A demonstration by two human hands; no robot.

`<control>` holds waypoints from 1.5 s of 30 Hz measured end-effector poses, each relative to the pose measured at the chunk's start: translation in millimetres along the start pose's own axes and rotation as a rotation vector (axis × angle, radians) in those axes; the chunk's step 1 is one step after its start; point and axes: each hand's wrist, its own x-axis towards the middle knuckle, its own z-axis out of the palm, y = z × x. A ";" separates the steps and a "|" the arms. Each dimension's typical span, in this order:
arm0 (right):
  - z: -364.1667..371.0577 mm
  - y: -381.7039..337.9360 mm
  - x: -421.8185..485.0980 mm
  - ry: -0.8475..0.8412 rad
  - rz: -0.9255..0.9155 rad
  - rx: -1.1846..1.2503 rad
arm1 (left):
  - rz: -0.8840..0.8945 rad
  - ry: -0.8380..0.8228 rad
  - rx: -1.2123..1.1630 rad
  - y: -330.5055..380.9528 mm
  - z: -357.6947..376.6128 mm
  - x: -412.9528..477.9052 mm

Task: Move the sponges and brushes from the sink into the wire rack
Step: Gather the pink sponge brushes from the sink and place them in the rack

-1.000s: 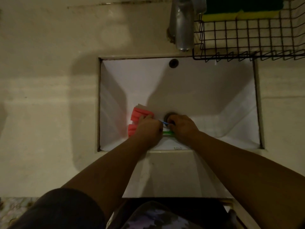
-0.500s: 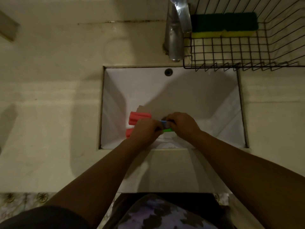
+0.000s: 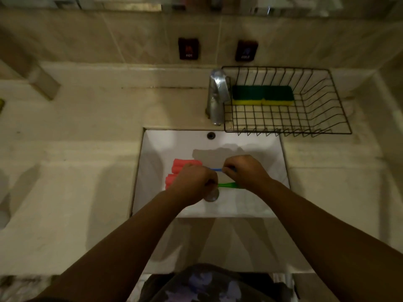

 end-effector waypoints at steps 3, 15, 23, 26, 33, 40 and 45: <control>-28.6 -7.3 -1.6 0.082 -0.014 0.019 | 0.063 0.053 0.005 8.2 -21.5 4.6; -124.2 -23.7 -1.6 0.288 -0.003 -0.101 | 0.196 0.243 0.041 47.0 -98.8 37.8; -174.1 -29.9 -4.5 0.404 -0.009 -0.055 | 0.273 0.376 0.094 58.1 -130.6 58.1; -181.9 -27.0 -8.2 0.406 -0.031 -0.069 | 0.305 0.407 0.085 61.9 -133.7 63.0; -179.7 -16.6 -3.2 0.394 -0.019 -0.134 | 0.294 0.402 0.074 66.2 -128.9 69.0; -181.6 -0.1 4.2 0.396 -0.046 -0.157 | 0.286 0.416 0.057 69.8 -122.1 81.5; -179.9 19.2 7.9 0.398 -0.038 -0.136 | 0.306 0.425 0.046 76.8 -113.3 93.2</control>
